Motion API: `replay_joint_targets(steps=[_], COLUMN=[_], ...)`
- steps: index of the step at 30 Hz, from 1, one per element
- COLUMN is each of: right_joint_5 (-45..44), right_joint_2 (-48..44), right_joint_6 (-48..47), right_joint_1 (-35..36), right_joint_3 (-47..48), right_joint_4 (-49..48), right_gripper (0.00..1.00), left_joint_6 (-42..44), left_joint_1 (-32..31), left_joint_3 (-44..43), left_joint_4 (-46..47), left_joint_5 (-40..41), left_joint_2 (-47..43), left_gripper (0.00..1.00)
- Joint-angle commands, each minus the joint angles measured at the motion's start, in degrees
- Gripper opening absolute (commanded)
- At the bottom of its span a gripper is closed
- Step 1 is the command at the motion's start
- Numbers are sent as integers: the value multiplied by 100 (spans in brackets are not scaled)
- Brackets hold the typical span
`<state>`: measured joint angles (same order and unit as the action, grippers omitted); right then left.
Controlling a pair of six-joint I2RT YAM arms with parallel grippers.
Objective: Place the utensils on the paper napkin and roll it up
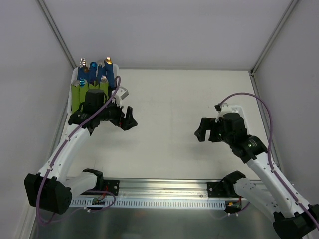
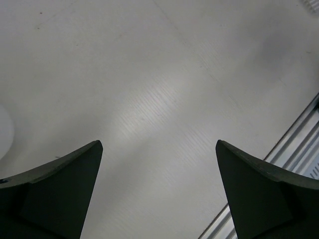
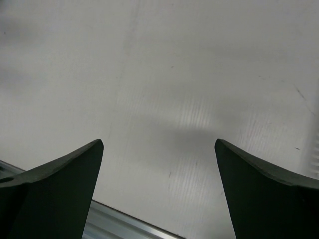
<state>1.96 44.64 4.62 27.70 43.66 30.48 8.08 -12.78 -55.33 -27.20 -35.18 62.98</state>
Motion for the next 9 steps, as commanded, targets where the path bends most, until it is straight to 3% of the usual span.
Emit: replay_joint_targets(steps=[1,9], right_joint_5=[-819,-723], right_joint_2=[-350,-386], right_joint_6=[-418,-418], right_joint_1=[-28,-19], right_joint_3=[-102,-244], right_joint_4=[494,485], right_gripper=[99,99], left_joint_6=[-51,-491], left_joint_1=[-6,21], left_joint_3=[136,321], left_joint_4=[83,-5], left_joint_5=[792,1206], left_joint_2=[-365,-356], left_gripper=[99,99])
